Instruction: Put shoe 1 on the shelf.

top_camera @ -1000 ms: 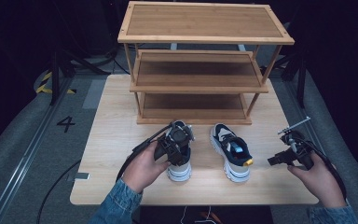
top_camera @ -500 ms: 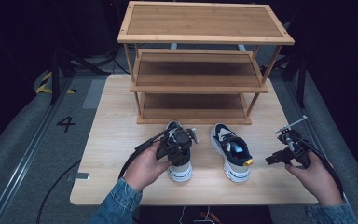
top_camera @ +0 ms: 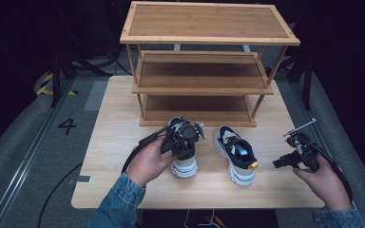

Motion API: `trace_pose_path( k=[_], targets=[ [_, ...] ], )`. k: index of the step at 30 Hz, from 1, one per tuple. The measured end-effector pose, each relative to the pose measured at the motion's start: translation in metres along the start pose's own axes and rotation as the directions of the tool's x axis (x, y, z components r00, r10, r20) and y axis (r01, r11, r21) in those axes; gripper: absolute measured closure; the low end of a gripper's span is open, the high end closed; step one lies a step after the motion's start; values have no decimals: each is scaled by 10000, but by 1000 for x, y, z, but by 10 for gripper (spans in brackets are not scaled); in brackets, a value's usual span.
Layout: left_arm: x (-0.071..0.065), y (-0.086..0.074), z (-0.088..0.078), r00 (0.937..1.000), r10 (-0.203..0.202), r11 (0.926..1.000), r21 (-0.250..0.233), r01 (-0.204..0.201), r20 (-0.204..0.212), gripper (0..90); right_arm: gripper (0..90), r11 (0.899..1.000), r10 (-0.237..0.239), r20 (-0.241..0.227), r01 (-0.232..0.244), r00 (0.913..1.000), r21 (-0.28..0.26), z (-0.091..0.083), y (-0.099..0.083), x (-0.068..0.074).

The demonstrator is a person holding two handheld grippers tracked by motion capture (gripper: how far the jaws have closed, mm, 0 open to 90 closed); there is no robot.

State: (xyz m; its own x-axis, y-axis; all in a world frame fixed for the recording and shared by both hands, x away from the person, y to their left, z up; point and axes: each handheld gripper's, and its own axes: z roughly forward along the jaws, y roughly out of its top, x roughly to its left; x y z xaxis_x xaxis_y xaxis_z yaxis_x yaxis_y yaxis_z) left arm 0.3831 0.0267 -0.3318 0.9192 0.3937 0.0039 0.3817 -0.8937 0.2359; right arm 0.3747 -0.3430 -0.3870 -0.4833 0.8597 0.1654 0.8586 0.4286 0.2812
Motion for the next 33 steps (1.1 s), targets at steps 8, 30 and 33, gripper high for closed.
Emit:
trace_pose_path(
  k=[8, 30, 33],
  targets=[
    [18, 16, -5, 9999, 166, 9998, -91, -166, 47, 779, 539, 9999, 136, 39, -136, 9999, -30, -2, -7, -3],
    [71, 53, 21, 9895, 1330, 9904, -317, -1349, -560, 772, 537, 9987, 510, -56, -510, 9987, -7, -4, -24, -9],
    [79, 54, 28, 9926, 1140, 9931, -221, -1150, -426, 768, 537, 9988, 488, -29, -488, 9988, 39, -3, -24, -8]
  ],
)
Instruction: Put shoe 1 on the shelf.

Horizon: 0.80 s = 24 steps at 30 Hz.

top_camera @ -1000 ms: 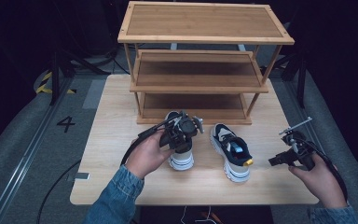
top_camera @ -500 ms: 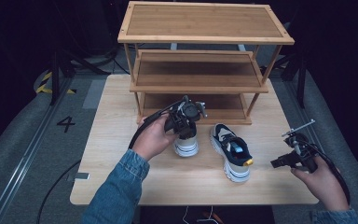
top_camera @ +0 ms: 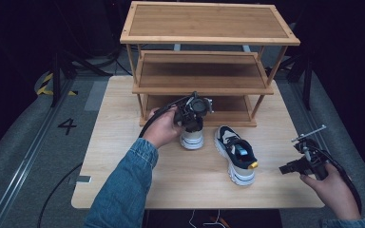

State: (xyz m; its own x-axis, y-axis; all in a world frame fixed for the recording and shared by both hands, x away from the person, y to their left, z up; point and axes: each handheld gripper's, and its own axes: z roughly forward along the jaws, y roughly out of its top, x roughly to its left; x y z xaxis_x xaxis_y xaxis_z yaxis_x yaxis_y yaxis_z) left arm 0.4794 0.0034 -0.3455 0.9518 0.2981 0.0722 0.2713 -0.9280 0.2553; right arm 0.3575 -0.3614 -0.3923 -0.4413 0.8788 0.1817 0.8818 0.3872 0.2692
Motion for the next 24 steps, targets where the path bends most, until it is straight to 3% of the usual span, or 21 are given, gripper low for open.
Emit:
trace_pose_path(
  k=[5, 7, 10, 16, 20, 24],
  targets=[
    [7, -5, 0, 9999, 1, 10000, -54, 0, 137, 756, 536, 10000, -12, -24, 12, 10000, 16, 1, 1, 1],
    [6, -9, 1, 10000, 10, 9999, -173, -11, -72, 747, 534, 10000, -38, -30, 38, 10000, 4, 2, 2, 2],
    [7, -13, 3, 9995, -214, 9997, -122, 211, -236, 728, 533, 9999, -128, -75, 128, 9999, 49, 3, 5, 4],
    [6, -18, 6, 9969, -778, 9965, -297, 780, 84, 690, 533, 9996, -289, -117, 290, 9995, 43, 4, 9, 8],
    [5, -20, 1, 9942, -1065, 9916, -718, 1074, 162, 607, 531, 9994, -354, -145, 354, 9993, 35, 5, 11, 9],
    [2, -22, -4, 9902, -1393, 9876, -718, 1396, 99, 532, 529, 9992, -399, -158, 400, 9991, 36, 5, 14, 10]
  ],
)
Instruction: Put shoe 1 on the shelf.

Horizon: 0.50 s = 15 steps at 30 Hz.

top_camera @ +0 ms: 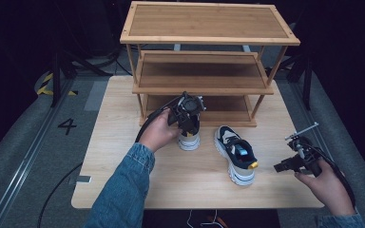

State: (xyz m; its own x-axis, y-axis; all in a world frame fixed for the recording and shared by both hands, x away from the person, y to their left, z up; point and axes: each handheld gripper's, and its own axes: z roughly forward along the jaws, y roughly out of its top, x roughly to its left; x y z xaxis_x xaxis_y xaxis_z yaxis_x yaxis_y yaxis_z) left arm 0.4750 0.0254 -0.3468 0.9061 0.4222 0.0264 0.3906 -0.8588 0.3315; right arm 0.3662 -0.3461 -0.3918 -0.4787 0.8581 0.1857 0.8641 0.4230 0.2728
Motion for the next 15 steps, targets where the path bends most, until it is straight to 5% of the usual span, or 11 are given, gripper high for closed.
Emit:
trace_pose_path(
  k=[5, 7, 11, 15],
  targets=[
    [-9, -9, -17, 9991, -307, 9974, -667, 286, -304, 479, 527, 10000, -74, -35, 74, 10000, -39, 0, 4, 1],
    [-15, -13, -26, 9973, -706, 9939, -865, 687, -190, 481, 527, 10000, -95, -44, 95, 9999, -28, 1, 6, 1],
    [-25, -23, -39, 9925, -1217, 9895, -802, 1203, -128, 484, 527, 9998, -194, -96, 194, 9998, 14, 3, 10, 3],
    [-33, -33, -44, 9730, -2247, 9708, -742, 2282, 530, 554, 528, 9995, -303, -116, 303, 9995, 54, 5, 15, 5]
  ],
)
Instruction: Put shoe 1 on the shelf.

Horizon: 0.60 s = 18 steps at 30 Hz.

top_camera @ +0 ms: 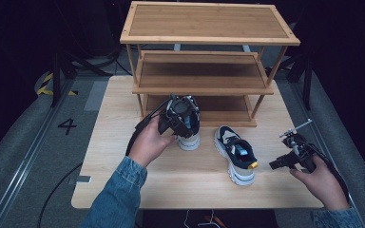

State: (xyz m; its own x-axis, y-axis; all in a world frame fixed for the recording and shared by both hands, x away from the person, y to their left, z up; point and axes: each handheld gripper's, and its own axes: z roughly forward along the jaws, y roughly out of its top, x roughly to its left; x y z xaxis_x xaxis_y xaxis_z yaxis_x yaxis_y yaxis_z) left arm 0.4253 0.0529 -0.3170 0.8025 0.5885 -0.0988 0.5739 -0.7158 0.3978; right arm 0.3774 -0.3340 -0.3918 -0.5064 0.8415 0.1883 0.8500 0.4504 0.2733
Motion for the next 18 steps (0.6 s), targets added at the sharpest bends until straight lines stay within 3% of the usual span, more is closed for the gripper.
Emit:
trace_pose_path(
  k=[2, 7, 10, 11, 14, 18],
  targets=[
    [-4, -5, 4, 9987, -432, 9988, 250, 425, 285, 608, 528, 10000, -40, -13, 40, 10000, -7, 0, 2, 1],
    [-11, -10, 31, 9991, -348, 9962, 806, 329, 225, 710, 528, 9999, -138, -37, 138, 9999, 28, 2, 6, 3],
    [-9, -11, 42, 9990, -419, 9961, 786, 408, 125, 731, 528, 9999, -153, -41, 154, 9999, 29, 2, 7, 4],
    [-8, -10, 45, 9982, -584, 9946, 867, 568, 164, 731, 528, 9999, -153, -41, 154, 9999, 29, 2, 7, 4],
    [-2, -12, 54, 9939, -1053, 9933, 502, 1036, 329, 736, 528, 9999, -146, -46, 146, 9999, 5, 2, 5, 2],
    [3, -13, 67, 9905, -1338, 9896, 582, 1319, 302, 755, 529, 10000, 8, -21, -8, 10000, -5, 1, 2, -1]
  ],
)
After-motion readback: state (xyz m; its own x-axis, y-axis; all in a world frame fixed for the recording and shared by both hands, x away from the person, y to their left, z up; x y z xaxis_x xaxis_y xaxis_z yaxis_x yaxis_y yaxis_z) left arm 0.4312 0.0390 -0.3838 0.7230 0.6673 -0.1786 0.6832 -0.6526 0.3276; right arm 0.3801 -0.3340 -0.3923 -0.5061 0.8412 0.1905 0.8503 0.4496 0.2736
